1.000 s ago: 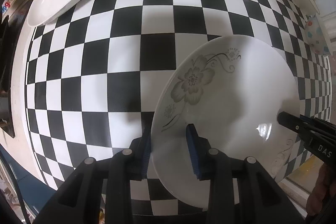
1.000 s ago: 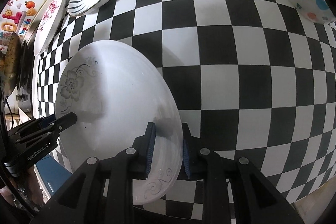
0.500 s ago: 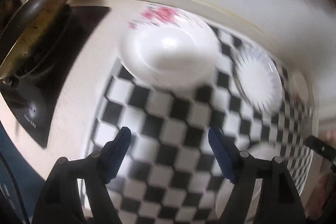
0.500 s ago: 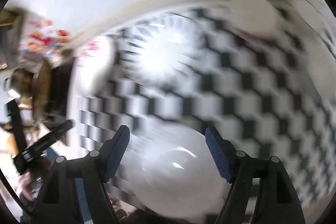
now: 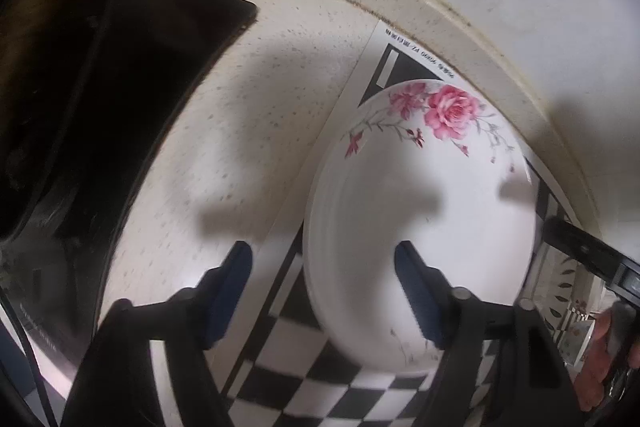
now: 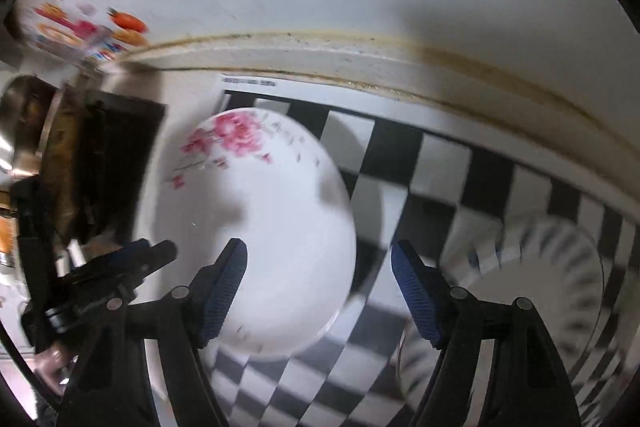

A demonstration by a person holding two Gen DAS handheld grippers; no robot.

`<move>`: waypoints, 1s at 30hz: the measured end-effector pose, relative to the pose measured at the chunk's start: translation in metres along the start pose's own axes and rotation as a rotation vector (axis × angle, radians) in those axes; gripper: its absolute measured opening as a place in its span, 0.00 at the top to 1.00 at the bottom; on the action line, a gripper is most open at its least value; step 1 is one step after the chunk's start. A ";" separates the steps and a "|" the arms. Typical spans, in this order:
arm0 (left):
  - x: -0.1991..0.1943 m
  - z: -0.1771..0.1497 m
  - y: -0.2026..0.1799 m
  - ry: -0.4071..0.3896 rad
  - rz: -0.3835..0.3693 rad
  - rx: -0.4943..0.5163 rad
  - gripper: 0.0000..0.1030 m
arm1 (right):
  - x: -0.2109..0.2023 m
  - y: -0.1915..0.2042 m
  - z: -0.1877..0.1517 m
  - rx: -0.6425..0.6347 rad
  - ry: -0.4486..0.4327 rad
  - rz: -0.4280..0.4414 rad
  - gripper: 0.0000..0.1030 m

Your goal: Organize plates and bowls

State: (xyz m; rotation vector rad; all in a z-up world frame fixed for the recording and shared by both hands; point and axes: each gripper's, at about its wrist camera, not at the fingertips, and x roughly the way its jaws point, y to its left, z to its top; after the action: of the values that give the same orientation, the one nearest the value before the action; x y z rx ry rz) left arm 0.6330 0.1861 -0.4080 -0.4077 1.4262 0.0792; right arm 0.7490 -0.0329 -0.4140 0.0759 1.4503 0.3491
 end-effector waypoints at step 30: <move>-0.064 -0.062 -0.036 -0.070 0.033 0.104 0.72 | -0.041 -0.024 -0.042 -0.004 -0.042 0.039 0.81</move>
State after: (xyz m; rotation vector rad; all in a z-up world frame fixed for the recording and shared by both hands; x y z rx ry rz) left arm 0.5755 0.1449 -0.3428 -0.2932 1.3619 0.0447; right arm 0.7089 -0.0739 -0.3863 0.1080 1.4081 0.3801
